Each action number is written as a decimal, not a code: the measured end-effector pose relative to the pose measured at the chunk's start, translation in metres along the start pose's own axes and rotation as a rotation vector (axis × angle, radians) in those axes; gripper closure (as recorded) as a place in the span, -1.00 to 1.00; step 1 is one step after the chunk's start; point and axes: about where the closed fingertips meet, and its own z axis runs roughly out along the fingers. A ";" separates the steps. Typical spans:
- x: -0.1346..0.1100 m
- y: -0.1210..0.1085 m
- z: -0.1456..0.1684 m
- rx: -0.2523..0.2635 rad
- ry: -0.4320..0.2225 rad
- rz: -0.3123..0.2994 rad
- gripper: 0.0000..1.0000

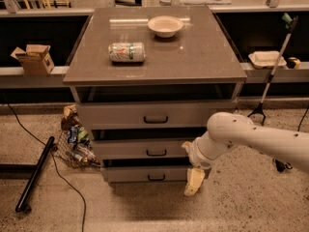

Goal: Open middle drawer

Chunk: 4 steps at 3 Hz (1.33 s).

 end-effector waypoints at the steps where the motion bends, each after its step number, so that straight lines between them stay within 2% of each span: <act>1: 0.006 -0.019 0.014 0.024 0.031 -0.018 -1.00; 3: 0.029 -0.081 0.050 0.116 0.102 -0.122 -1.00; 4: 0.034 -0.104 0.065 0.137 0.117 -0.157 -1.00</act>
Offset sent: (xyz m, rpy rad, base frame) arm 0.0967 -0.0186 -0.0641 -0.1220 -0.1922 0.0804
